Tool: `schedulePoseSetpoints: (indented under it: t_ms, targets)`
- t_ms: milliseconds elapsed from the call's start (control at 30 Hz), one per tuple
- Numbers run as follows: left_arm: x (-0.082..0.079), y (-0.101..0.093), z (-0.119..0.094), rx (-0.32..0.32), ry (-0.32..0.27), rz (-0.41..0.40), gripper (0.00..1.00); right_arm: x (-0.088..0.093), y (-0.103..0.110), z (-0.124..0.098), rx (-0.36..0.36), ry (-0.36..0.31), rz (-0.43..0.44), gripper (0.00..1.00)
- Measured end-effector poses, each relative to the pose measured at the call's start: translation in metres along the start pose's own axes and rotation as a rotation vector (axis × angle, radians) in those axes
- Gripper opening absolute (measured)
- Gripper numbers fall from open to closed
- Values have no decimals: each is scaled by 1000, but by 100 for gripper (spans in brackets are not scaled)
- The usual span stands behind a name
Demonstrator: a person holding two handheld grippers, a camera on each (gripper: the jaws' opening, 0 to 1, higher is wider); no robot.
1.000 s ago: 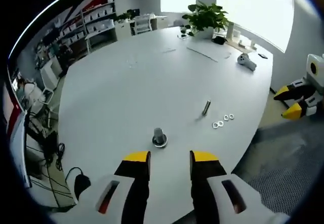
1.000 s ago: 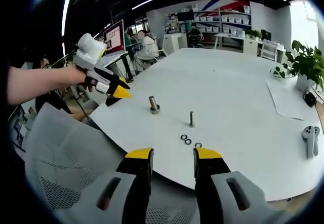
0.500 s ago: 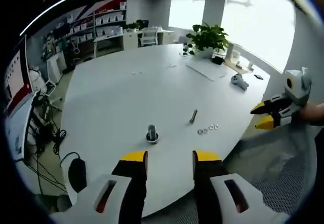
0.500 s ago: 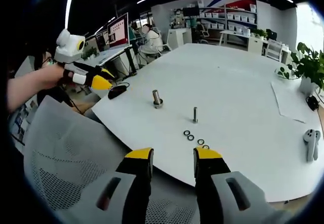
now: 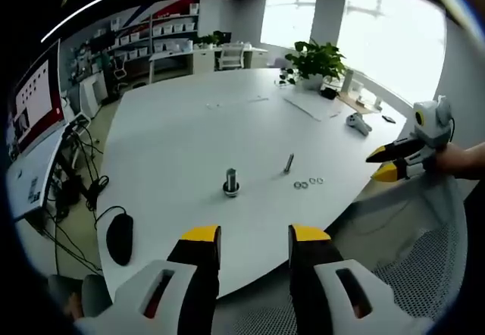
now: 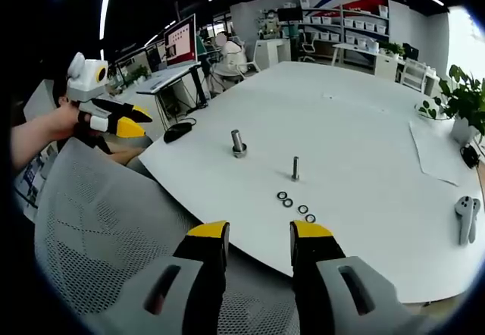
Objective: Place the washer onto the threaded stud by aligning its center hole with the stud, sliding it down to the base, and recovering from edge contact or off-axis alignment until the washer reaches the visible bottom stop.
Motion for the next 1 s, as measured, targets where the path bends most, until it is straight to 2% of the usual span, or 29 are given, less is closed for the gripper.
schedulePoseSetpoints:
  t_ms: [200, 367, 567, 733, 1000]
  targets:
    - [-3, -7, -11, -12, -57, 8, 33, 1, -1, 3, -1, -1, 0, 35]
    - [1, -4, -13, -23, -60, -6, 33, 2, -1, 3, -6, -2, -1, 35]
    - [2, -7, -19, -30, -104, -6, 33, 2, -2, 5, -8, -5, 2, 35]
    - [1, -10, -20, -36, -103, 29, 33, 2, -1, 3, -5, -6, 9, 35]
    - [3, -10, -19, -23, -110, -15, 33, 1, -2, 2, 0, -19, 16, 35]
Point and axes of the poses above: the point that each gripper's makers call its tool centre point, and the gripper's own axes: z roughly forward along the fingers, y roughly to its left, x roughly out of its underside, the point moved 8 cm from there along -z, roughly backward along the fingers, and after that the axes turned 1 degree about -z, right-handed, at the moved point
